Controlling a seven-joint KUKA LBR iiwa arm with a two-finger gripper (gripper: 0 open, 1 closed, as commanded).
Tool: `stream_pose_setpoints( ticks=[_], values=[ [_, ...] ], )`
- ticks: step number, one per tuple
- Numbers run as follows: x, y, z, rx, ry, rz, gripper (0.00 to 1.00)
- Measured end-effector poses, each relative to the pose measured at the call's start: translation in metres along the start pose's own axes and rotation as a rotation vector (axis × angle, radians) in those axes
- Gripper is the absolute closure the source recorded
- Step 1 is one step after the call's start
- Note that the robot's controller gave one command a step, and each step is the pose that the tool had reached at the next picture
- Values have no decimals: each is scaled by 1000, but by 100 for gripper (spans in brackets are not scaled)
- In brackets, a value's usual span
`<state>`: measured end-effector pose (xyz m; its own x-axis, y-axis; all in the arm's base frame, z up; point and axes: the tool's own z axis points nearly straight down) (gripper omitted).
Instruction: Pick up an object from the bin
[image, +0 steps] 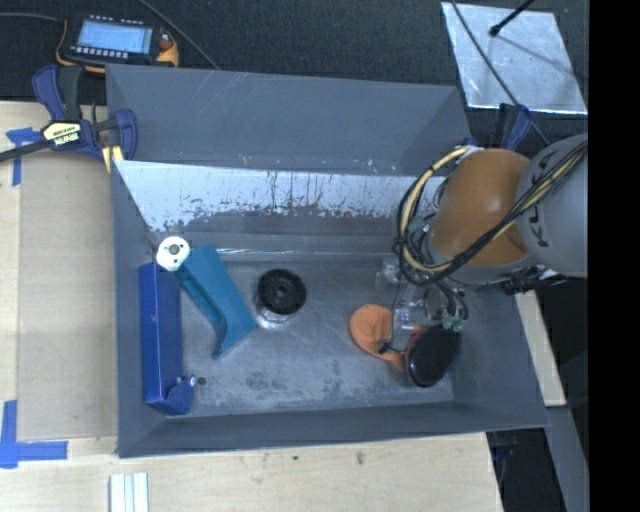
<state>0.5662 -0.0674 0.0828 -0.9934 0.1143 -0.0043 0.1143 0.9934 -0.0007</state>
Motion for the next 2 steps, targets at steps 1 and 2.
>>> stream_pose_setpoints(
  ticks=[1, 2],
  values=[
    [3, -5, 12, -1, -1, 54, 100],
    [3, -5, 12, -1, -1, 54, 100]
  ],
)
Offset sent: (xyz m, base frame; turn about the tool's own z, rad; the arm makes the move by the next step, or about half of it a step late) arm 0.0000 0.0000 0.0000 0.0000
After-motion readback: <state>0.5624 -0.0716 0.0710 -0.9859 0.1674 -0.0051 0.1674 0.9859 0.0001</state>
